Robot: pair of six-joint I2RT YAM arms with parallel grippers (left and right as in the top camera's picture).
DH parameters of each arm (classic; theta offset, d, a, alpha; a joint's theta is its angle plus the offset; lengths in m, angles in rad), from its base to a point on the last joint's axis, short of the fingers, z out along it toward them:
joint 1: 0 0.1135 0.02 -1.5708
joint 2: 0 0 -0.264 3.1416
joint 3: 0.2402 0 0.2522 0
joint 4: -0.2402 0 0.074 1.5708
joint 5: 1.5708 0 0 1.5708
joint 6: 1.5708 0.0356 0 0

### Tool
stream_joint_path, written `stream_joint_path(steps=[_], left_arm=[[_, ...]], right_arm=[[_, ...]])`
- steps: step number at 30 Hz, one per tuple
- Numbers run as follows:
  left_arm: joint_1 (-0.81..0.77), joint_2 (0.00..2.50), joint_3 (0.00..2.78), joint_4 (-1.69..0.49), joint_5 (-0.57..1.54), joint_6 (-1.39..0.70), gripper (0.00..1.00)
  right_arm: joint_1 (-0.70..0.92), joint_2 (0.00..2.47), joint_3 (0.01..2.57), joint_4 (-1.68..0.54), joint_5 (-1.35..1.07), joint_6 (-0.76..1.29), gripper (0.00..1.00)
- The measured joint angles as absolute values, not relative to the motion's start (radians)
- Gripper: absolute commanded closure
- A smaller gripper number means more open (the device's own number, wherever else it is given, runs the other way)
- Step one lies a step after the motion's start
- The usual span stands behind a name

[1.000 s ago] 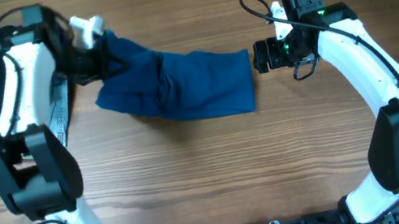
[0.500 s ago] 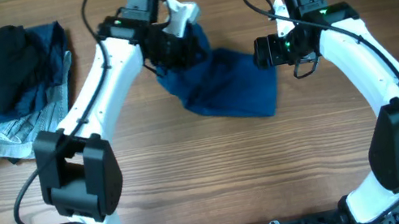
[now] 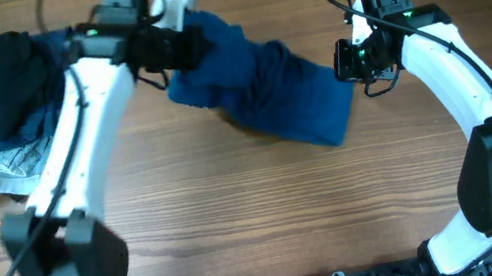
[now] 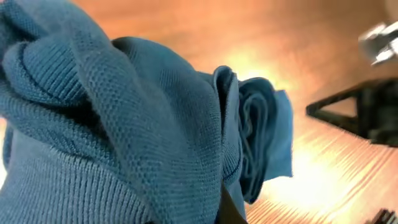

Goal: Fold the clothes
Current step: 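Fold the left end rightward onto the bundle with the left gripper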

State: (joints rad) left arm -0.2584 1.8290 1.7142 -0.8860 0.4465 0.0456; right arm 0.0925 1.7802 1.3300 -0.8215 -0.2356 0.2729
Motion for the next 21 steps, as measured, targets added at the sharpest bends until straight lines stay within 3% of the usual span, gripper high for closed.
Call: stream_joint_path(steps=[21], left_arm=[[-0.303, 1.765, 1.72, -0.904, 0.358, 0.023, 0.96]], right_arm=[[0.193, 2.039, 1.325, -0.623, -0.428, 0.382, 0.94]])
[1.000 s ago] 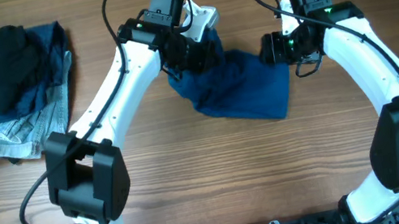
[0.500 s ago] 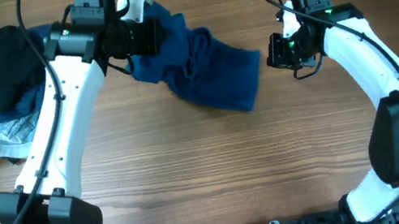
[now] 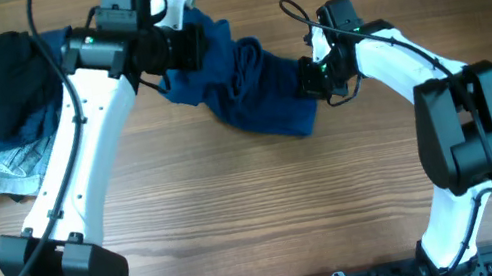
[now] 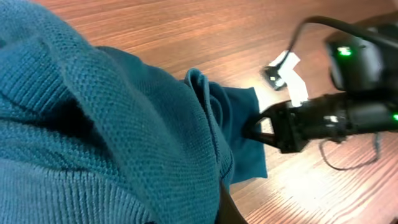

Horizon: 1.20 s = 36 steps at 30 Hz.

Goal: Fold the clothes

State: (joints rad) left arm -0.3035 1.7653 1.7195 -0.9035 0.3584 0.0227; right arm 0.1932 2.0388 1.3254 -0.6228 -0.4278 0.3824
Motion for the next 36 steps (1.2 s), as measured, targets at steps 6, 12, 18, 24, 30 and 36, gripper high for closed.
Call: stream_joint_path(steps=[6, 12, 18, 24, 30, 36], left_arm=[[-0.409, 1.765, 1.72, -0.888, 0.289, 0.022, 0.96], [-0.529, 1.789, 1.72, -0.883, 0.199, 0.02, 0.96], [-0.583, 1.94, 1.72, -0.836, 0.179, 0.02, 0.96], [-0.617, 1.995, 1.72, -0.814, 0.179, 0.02, 0.94], [-0.617, 1.995, 1.72, -0.794, 0.18, 0.019, 0.24], [-0.629, 1.995, 1.72, -0.69, 0.197, 0.015, 0.0]], right_arm=[[0.19, 2.061, 1.325, -0.596, -0.477, 0.408, 0.94], [0.188, 2.067, 1.325, -0.58, -0.496, 0.408, 0.94], [0.181, 2.074, 1.325, -0.571, -0.529, 0.415, 0.96], [0.123, 2.022, 1.314, -0.56, -0.558, 0.46, 0.9], [-0.07, 1.681, 1.311, -0.563, -0.562, 0.514, 0.69], [-0.21, 1.567, 1.311, -0.649, -0.561, 0.485, 0.67]])
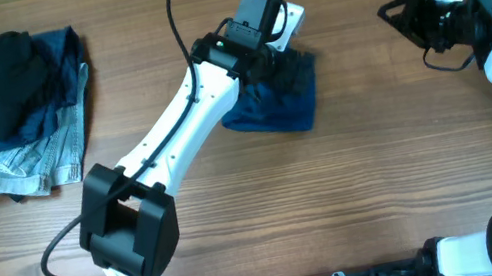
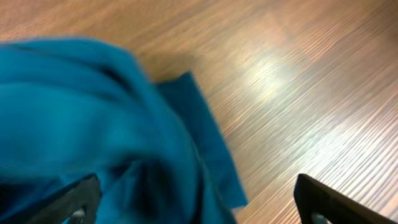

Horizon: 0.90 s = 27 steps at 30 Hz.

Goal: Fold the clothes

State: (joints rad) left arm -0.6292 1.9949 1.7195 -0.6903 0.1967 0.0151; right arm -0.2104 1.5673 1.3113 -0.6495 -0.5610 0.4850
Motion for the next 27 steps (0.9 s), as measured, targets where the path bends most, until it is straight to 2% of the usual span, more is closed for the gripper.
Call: stream_joint_path(steps=[7, 14, 20, 27], left_arm=[[-0.641, 1.995, 1.72, -0.568, 0.297, -0.03, 0.0], [-0.625, 1.955, 1.74, -0.572, 0.319, -0.067, 0.0], [-0.435, 1.723, 1.785, -0.645, 0.295, -0.138, 0.0], [-0.263, 1.677, 1.8, -0.807, 0.278, -0.156, 0.0]], right_arm=[[-0.207, 1.571, 1.311, -0.666, -0.561, 0.459, 0.64], [-0.201, 1.571, 1.311, -0.682, -0.561, 0.415, 0.5], [-0.079, 1.672, 1.312, -0.69, -0.561, 0.284, 0.43], [0.057, 1.868, 1.311, -0.561, -0.534, 0.149, 0.44]])
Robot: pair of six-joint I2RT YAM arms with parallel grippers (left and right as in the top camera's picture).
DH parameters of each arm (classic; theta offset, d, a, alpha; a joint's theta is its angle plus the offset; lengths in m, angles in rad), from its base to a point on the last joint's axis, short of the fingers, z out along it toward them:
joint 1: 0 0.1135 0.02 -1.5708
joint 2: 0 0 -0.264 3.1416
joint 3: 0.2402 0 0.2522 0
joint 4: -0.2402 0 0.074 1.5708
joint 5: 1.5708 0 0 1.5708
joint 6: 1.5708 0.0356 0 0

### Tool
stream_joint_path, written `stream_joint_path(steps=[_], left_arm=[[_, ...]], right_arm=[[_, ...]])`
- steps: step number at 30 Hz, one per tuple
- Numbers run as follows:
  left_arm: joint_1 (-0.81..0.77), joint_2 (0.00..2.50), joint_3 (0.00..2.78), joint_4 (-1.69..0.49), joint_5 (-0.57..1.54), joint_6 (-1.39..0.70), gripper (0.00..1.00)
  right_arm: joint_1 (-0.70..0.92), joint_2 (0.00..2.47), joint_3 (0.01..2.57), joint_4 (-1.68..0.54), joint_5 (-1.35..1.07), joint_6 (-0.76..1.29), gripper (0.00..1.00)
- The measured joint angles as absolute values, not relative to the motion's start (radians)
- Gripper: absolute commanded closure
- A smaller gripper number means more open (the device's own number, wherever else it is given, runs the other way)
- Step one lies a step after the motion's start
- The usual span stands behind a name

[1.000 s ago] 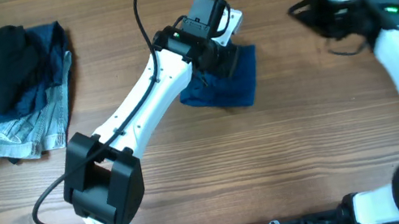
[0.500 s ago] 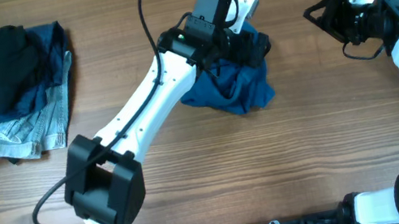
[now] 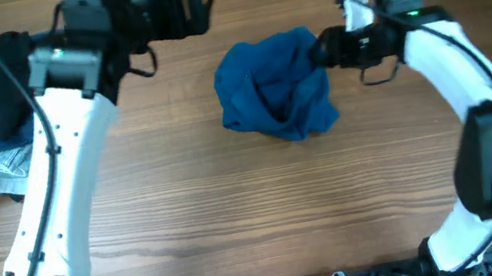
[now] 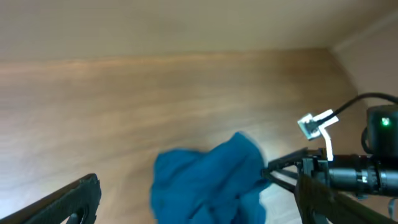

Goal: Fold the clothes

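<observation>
A crumpled blue knit garment lies in a heap on the wooden table; it also shows in the left wrist view as the blue garment. My left gripper hangs open above the far edge, left of the heap, with nothing between its fingers. My right gripper is at the garment's upper right edge, touching the cloth. Whether it holds the cloth does not show.
A pile of other clothes, black, dark blue and grey striped, sits at the far left. The right arm reaches in from the right side. A black rail runs along the near edge.
My left gripper was open on top of the blue garment; now it is up and to the left, off it. My right gripper has come from the far right to the garment's edge. The heap looks looser.
First my left gripper held the blue garment near the far edge, stretched toward my right gripper. Then my right gripper was at its right end. Later the garment lay bunched mid-table under my open left gripper, the right one away. Now only the right touches it.
</observation>
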State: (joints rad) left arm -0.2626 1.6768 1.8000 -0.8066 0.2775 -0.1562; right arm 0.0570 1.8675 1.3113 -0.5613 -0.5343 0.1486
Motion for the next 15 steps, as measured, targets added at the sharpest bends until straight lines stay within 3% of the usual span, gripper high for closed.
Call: stream_joint_path(steps=[1, 2, 3, 4, 13, 14, 15], left_arm=[[-0.249, 1.68, 1.799, -0.823, 0.277, -0.156, 0.0], [-0.236, 1.683, 1.799, -0.834, 0.276, -0.157, 0.0], [-0.229, 1.684, 1.799, -0.838, 0.275, -0.157, 0.0], [-0.224, 1.684, 1.799, -0.84, 0.274, -0.157, 0.0], [-0.221, 1.684, 1.799, -0.859, 0.252, -0.156, 0.0], [-0.221, 1.684, 1.799, -0.864, 0.245, -0.156, 0.0], [-0.221, 1.684, 1.799, -0.87, 0.236, -0.156, 0.0]], right_arm=[[0.069, 1.885, 1.311, -0.543, -0.53, 0.133, 0.48], [0.079, 1.9, 1.311, -0.529, -0.527, 0.124, 0.63], [0.085, 1.911, 1.311, -0.517, -0.522, 0.115, 0.84], [0.088, 1.918, 1.311, -0.5, -0.516, 0.105, 0.96], [0.09, 1.927, 1.327, -0.384, -0.359, 0.083, 0.96], [0.091, 1.927, 1.327, -0.411, -0.302, 0.08, 0.94], [0.091, 1.928, 1.327, -0.43, -0.258, 0.08, 0.3]])
